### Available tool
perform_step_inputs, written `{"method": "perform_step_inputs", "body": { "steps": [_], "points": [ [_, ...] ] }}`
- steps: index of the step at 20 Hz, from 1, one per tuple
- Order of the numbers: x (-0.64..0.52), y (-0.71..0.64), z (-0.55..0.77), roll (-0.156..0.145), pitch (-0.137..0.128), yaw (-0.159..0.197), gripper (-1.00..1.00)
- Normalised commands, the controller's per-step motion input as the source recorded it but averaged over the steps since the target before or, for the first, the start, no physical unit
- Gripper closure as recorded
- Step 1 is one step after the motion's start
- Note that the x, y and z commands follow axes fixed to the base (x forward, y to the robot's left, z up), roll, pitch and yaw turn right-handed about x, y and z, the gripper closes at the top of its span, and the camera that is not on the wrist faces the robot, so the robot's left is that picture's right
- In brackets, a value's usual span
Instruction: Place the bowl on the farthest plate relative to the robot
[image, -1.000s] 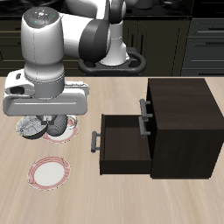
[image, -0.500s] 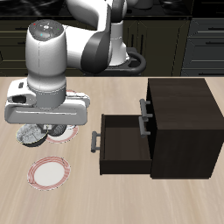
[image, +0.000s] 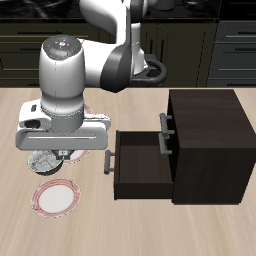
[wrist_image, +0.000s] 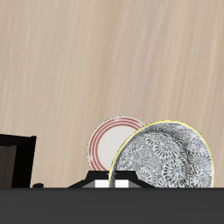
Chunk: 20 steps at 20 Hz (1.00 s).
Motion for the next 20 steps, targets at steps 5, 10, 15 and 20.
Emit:
{"method": "perform_step_inputs", "body": {
  "steps": [5,10,15,20],
  "points": [
    [0.05,-0.04,-0.10,-0.033,-0.027,0.025,1.00],
    [0.00,0.01,-0.14,-0.018,-0.004,-0.004,1.00],
    [-0.03,0.13,-0.25,0.013,0.011,0.005,1.00],
    [0.04,0.02,-0.24,-0.011,0.021,-0.003,1.00]
  ]
}}
